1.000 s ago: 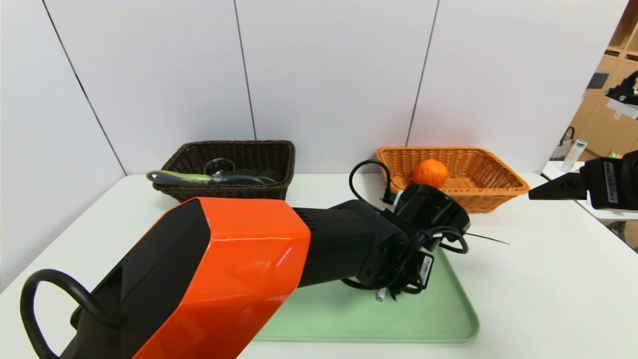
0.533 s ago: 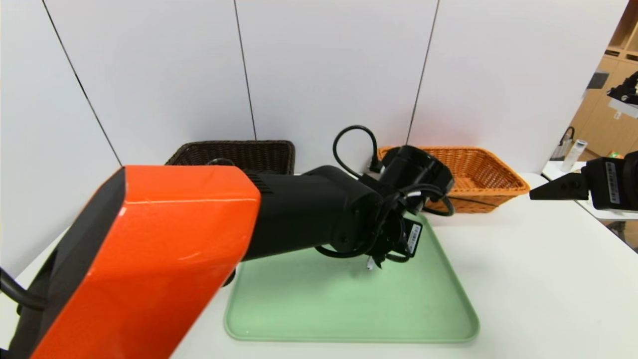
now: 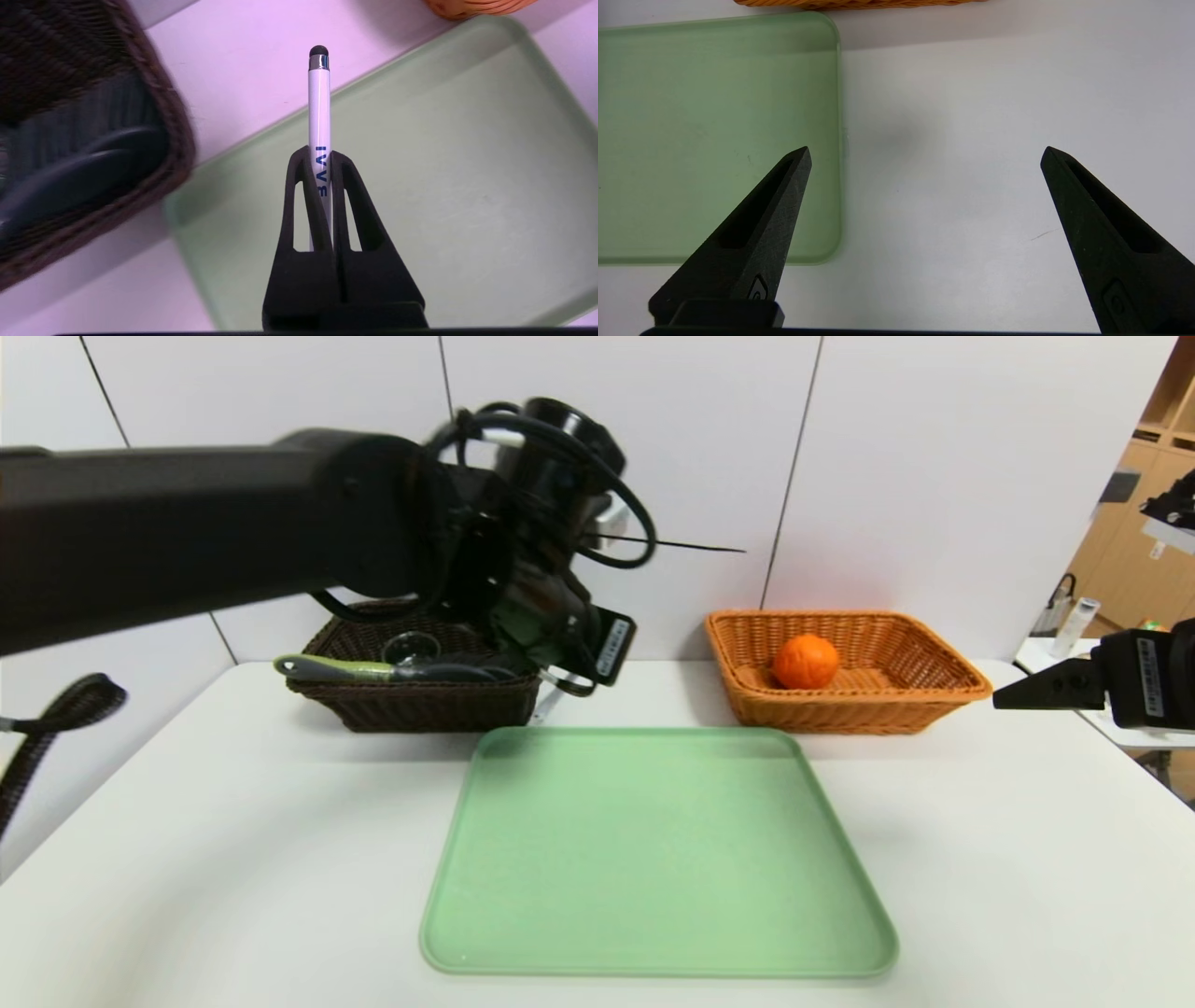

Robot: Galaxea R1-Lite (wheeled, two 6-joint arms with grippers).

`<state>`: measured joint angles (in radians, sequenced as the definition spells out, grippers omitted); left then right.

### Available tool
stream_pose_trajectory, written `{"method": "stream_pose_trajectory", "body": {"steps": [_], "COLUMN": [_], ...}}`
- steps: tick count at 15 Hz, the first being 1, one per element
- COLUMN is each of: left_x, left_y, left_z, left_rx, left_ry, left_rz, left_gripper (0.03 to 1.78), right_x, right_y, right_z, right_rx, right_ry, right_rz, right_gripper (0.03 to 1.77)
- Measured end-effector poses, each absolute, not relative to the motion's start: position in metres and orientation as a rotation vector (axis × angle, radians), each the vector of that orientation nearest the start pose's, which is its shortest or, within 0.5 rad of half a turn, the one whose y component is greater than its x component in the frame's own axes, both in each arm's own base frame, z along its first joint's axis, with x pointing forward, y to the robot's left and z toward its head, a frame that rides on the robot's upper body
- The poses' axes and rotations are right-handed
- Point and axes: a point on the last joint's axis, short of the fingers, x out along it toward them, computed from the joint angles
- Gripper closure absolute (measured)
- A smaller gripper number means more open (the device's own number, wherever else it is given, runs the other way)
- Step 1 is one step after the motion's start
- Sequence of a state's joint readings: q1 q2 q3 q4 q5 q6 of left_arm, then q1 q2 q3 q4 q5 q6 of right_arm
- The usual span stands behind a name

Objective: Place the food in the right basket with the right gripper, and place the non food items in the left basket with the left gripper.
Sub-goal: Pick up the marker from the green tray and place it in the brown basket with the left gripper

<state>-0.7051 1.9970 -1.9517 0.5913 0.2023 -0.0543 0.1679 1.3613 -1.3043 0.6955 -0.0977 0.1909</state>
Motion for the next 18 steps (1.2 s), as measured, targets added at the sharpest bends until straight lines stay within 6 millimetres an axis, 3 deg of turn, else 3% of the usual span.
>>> {"method": "stream_pose_trajectory", "body": {"steps": [3, 6, 13, 18], "left_x": [0.311, 0.323, 0.356, 0.381], "left_y": [-0.185, -0.144, -0.093, -0.08], "left_z": [0.301, 0.31, 0.294, 0.275], "left_rx": [0.317, 0.459, 0.758, 0.846], "left_ry": [0.565, 0.493, 0.38, 0.348], "left_rz": [-0.566, -0.655, -0.789, -0.808], "left_gripper": [1.75, 1.75, 1.75, 1.75], "right_x": [0.188, 0.188, 0.188, 0.187], "right_y": [0.031, 0.032, 0.037, 0.039], "right_z": [0.289, 0.288, 0.287, 0.287], "right_rx": [0.082, 0.082, 0.069, 0.066], "right_ry": [0.75, 0.755, 0.76, 0.759], "right_rz": [0.007, 0.021, 0.047, 0.056], "right_gripper": [0.1, 0.1, 0.1, 0.1]}}
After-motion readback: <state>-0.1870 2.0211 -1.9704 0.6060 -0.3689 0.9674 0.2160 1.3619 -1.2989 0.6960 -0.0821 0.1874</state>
